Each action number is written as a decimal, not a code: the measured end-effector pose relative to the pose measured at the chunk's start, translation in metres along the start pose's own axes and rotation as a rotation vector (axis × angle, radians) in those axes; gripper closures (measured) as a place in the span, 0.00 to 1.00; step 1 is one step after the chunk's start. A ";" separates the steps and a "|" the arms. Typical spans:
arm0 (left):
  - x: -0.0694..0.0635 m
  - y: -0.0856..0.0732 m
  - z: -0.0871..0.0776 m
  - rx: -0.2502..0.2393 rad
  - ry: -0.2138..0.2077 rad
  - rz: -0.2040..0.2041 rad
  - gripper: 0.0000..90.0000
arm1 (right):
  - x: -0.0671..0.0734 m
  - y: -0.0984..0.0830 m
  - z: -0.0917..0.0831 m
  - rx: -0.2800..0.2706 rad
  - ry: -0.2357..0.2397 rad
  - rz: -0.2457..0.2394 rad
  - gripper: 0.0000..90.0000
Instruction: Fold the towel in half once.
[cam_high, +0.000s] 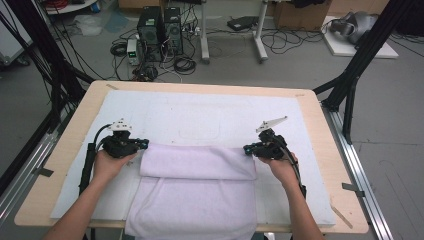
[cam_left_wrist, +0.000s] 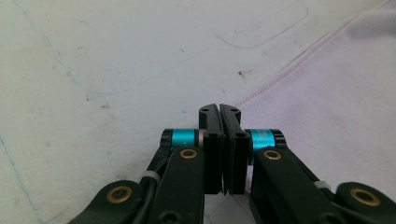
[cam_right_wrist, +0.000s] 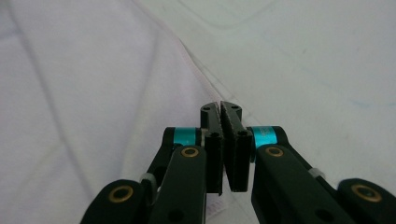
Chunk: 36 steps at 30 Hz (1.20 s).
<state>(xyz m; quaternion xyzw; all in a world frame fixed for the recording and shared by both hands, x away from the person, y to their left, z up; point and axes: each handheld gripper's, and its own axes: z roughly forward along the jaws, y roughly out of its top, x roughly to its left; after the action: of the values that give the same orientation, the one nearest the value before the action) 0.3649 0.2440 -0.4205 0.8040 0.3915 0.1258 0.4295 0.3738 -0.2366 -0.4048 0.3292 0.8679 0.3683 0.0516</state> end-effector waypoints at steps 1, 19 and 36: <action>-0.001 0.001 -0.003 -0.006 0.005 0.005 0.97 | 0.002 0.001 -0.005 -0.024 0.001 -0.005 0.98; -0.073 -0.050 -0.085 -0.067 -0.133 0.171 0.93 | 0.089 -0.060 -0.070 -0.117 0.214 -0.179 0.93; -0.037 -0.021 -0.016 0.033 -0.002 0.114 0.60 | 0.030 -0.022 -0.013 0.003 -0.058 -0.110 0.56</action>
<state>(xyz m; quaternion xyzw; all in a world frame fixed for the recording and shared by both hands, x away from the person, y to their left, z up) 0.3211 0.2332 -0.4220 0.8322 0.3467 0.1426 0.4087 0.3346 -0.2378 -0.4060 0.2917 0.8833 0.3540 0.0965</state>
